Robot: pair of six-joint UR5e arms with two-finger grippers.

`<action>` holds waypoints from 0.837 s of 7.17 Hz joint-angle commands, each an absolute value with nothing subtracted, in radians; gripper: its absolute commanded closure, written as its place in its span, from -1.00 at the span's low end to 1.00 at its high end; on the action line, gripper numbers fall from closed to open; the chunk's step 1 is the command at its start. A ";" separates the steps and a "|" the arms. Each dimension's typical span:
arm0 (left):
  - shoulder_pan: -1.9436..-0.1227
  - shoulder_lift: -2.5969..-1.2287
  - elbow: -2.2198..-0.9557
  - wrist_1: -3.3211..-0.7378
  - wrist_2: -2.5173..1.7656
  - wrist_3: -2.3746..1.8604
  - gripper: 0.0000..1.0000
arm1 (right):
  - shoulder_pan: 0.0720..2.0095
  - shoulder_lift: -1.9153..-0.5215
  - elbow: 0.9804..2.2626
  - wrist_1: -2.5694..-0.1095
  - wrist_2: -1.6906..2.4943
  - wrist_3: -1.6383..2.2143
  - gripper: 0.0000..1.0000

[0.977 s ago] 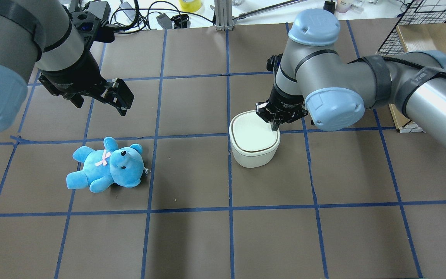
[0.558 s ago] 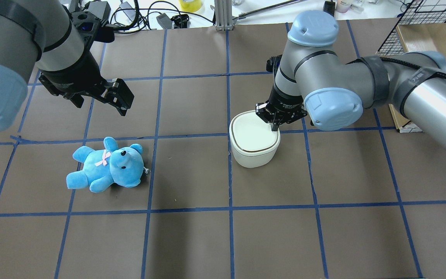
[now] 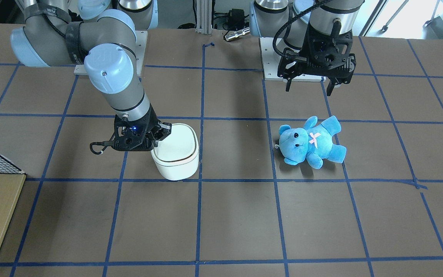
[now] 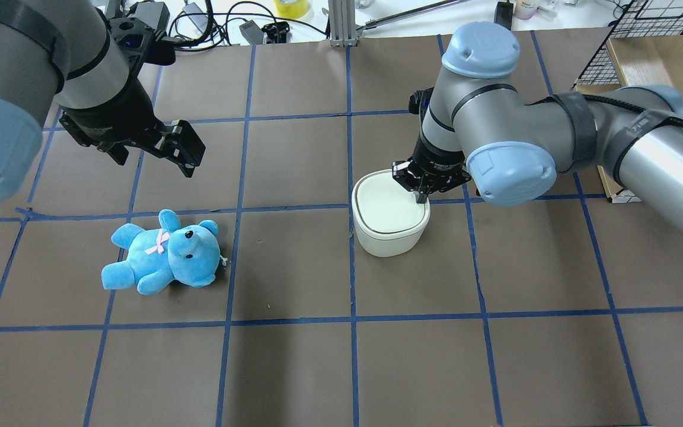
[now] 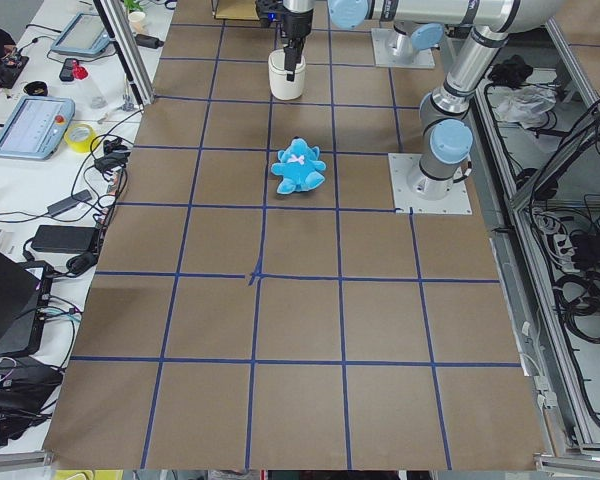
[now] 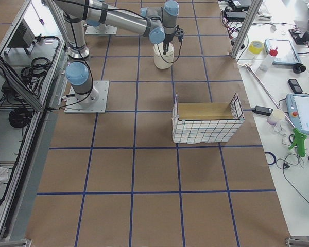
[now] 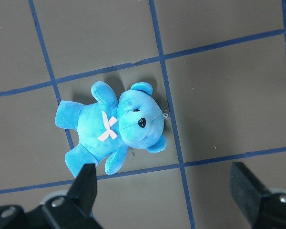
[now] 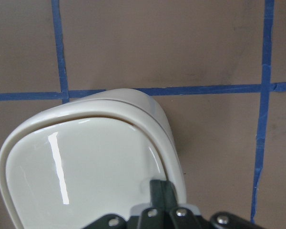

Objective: Open trash can with right arm
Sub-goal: 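Press down on the trash can lid with the right gripper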

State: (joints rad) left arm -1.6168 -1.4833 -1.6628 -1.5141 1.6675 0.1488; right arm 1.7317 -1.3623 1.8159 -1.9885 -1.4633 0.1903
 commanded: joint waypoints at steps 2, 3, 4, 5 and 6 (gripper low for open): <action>-1.617 -1.483 -1.663 -1.514 1.667 0.149 -1.00 | 1.735 -1.379 1.795 -1.987 -1.466 0.195 0.85; -1.617 -1.483 -1.663 -1.514 1.667 0.149 -1.00 | 1.747 -1.397 1.786 -1.982 -1.468 0.195 0.77; -1.617 -1.483 -1.663 -1.514 1.667 0.149 -1.00 | 1.749 -1.414 1.772 -1.964 -1.468 0.212 0.36; -1.617 -1.483 -1.663 -1.514 1.667 0.149 -1.00 | 1.749 -1.430 1.755 -1.947 -1.476 0.218 0.06; -1.617 -1.483 -1.663 -1.514 1.667 0.149 -1.00 | 1.737 -1.436 1.714 -1.900 -1.483 0.218 -0.35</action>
